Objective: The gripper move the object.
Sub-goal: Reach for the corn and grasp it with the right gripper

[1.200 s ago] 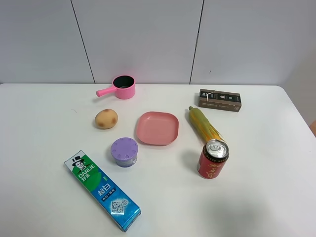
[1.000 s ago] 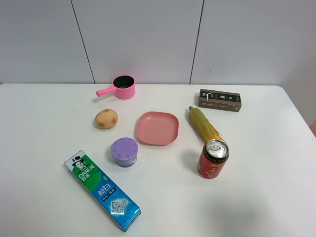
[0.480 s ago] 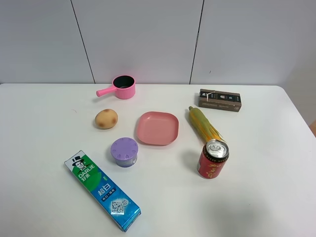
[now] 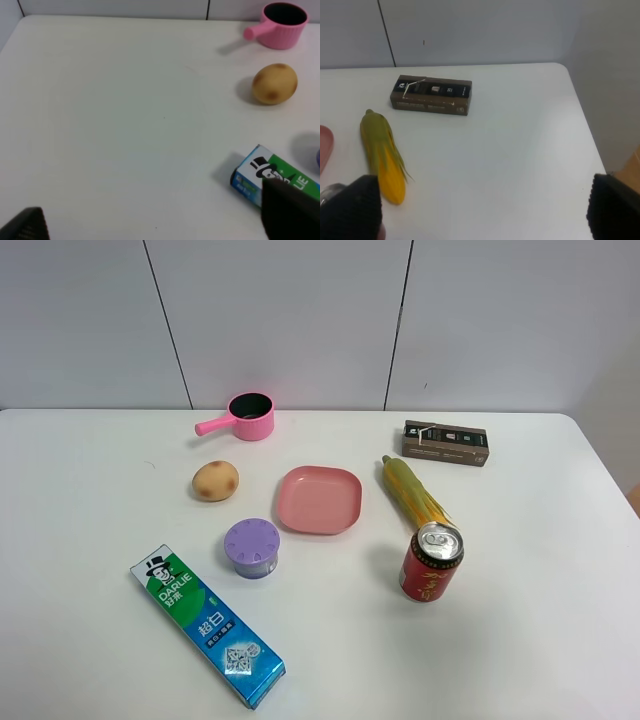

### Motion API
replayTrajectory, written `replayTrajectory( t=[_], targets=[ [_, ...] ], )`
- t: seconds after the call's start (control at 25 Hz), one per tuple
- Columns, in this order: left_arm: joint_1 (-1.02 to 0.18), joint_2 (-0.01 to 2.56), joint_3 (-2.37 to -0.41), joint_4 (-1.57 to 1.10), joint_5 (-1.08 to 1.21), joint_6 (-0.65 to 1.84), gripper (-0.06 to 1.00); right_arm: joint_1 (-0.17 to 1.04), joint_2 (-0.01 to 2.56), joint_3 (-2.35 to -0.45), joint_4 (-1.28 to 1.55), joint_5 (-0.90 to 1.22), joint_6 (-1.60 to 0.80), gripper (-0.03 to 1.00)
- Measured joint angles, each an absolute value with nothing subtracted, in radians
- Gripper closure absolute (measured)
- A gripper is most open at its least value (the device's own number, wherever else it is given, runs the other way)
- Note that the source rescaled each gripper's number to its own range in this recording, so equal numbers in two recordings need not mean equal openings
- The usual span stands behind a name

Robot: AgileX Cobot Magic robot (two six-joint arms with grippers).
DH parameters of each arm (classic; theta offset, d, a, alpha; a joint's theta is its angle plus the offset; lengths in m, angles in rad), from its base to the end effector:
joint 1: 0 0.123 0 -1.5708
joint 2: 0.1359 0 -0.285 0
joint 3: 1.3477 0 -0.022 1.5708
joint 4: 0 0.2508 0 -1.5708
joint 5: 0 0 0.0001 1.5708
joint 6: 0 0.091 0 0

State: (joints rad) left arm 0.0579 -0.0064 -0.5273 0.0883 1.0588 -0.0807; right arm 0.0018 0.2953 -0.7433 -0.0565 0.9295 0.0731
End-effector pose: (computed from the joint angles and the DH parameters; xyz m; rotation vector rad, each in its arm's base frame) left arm -0.0096 0.0065 0.2852 -0.1447 2.0016 0.0903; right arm 0.0295 -0.0041 0.3540 0.0665 1.9628 -0.0175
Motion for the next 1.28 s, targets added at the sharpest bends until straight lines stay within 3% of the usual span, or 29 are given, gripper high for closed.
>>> replayTrajectory(
  t=[0.64, 0.96, 1.28],
  targets=[
    [0.058, -0.006, -0.527, 0.088, 1.059, -0.08, -0.06, 0.002, 1.248, -1.227, 0.059, 0.921, -0.032, -0.03],
    [0.058, -0.006, -0.527, 0.088, 1.059, -0.08, -0.06, 0.023, 1.5, -1.256, 0.213, 0.92, -0.17, -0.03],
    [0.058, -0.006, -0.527, 0.088, 1.059, -0.08, -0.06, 0.198, 1.604, -1.257, 0.202, 0.857, -0.151, -0.03]
  ],
)
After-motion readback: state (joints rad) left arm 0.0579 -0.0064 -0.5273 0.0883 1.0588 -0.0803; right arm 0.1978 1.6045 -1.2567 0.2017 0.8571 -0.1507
